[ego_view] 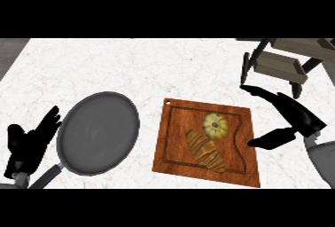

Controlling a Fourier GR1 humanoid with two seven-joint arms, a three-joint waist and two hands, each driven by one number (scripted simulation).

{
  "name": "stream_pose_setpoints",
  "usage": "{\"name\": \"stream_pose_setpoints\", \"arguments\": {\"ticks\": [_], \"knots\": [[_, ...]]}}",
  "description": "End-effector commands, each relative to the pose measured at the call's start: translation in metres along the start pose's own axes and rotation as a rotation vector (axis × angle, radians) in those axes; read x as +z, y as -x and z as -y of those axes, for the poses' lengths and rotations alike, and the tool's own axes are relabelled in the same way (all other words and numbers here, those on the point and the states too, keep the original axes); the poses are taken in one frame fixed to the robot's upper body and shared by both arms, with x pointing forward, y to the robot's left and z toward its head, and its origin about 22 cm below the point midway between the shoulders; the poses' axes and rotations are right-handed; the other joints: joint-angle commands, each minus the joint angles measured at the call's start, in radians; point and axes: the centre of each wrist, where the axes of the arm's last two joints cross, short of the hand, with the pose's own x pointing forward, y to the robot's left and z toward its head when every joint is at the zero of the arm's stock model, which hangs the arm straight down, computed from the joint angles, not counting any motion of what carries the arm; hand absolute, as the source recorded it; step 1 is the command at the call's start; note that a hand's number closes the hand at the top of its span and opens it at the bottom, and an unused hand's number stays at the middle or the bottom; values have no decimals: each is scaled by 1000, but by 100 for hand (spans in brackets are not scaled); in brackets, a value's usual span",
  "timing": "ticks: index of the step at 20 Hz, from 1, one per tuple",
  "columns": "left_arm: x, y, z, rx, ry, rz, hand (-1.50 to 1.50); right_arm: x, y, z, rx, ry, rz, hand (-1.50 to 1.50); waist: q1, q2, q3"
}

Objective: Pick the squash from the cutting board and place it in the tiered basket

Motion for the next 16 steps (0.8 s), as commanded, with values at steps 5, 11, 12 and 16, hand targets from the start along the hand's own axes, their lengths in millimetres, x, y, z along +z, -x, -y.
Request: {"name": "stream_pose_setpoints", "arguments": {"ticks": [5,11,12,16], "knots": [[0,7,-15,-3,-27,-22,0,-52,-85,-9,236,-304,-96,-150,-15,0,2],[8,16,-20,-6,-34,-38,0,-72,-124,-16,214,-349,-146,-150,-28,-2,3],[19,12,-13,4,-14,-21,0,-81,-122,-37,234,-378,-181,-150,-20,-3,3],[5,12,-12,21,-51,-36,0,-83,-126,-24,260,-458,-258,-150,-30,-3,3]]}}
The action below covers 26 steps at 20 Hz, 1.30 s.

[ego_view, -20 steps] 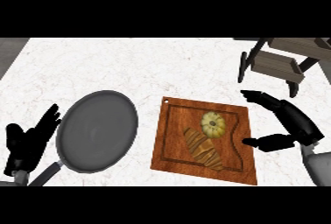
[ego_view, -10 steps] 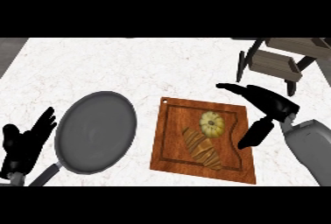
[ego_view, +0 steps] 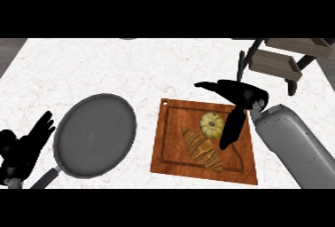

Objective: Pick the squash from the cutting board and place it in the tiered basket

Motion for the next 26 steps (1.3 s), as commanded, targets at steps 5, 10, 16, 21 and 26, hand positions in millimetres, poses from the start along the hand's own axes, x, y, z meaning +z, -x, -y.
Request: {"name": "stream_pose_setpoints", "arguments": {"ticks": [5,10,16,21,26], "knots": [[-4,3,14,-13,8,1,0,-7,-13,17,78,-48,-144,-150,-4,2,-2],[18,-6,11,12,6,-10,0,11,12,29,70,-49,-213,-150,-2,-1,-1],[7,-13,-2,-17,-5,3,0,11,15,12,38,-74,-197,-150,-8,0,-1],[3,-3,1,1,10,-12,0,8,42,-3,20,-123,-188,-150,-6,1,-1],[14,-8,14,0,6,-20,0,7,47,4,5,-75,-173,-150,-4,1,-1]]}}
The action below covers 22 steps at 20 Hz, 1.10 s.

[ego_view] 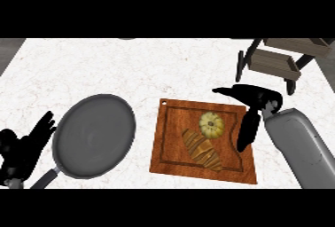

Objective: Pick the squash from the cutting board and place it in the tiered basket

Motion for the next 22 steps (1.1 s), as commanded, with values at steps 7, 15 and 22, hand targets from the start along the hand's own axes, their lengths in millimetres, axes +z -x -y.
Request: {"name": "stream_pose_setpoints", "arguments": {"ticks": [7,15,22], "knots": [[4,3,2,-10,-10,-3,0,-8,-7,3,15,-11,28,-150,1,0,0],[3,4,-9,7,-3,-10,0,-31,1,-14,-18,9,29,-150,0,0,0],[12,-6,1,-4,8,8,0,-58,-10,-32,-23,-42,13,-150,4,0,0]]}}
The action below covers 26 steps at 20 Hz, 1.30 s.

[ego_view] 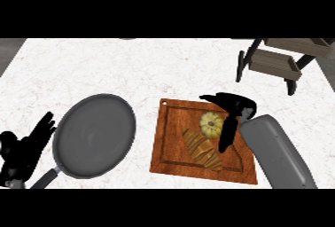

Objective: Pick the squash from the cutting board and place it in the tiered basket

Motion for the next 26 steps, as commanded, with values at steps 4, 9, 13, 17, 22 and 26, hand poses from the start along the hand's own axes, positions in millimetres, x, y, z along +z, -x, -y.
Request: {"name": "stream_pose_setpoints", "arguments": {"ticks": [4,9,13,17,22,26], "knots": [[-6,18,10,17,-1,-11,0,-4,-7,-28,4,-34,14,-150,-8,-1,-2],[2,6,1,-7,-9,-1,0,-15,4,-31,28,-88,30,150,-3,0,-1],[-8,-1,-1,-2,2,-9,0,-28,4,-45,54,15,164,150,0,2,-1],[5,5,-3,0,-11,-2,0,-26,3,-39,-20,87,190,150,1,0,-1],[5,9,-14,11,-19,-32,0,25,-5,-21,-15,192,172,150,-11,-3,-2],[0,-7,-7,-7,-9,-15,0,25,-44,8,-82,348,100,150,-4,-2,-2]]}}
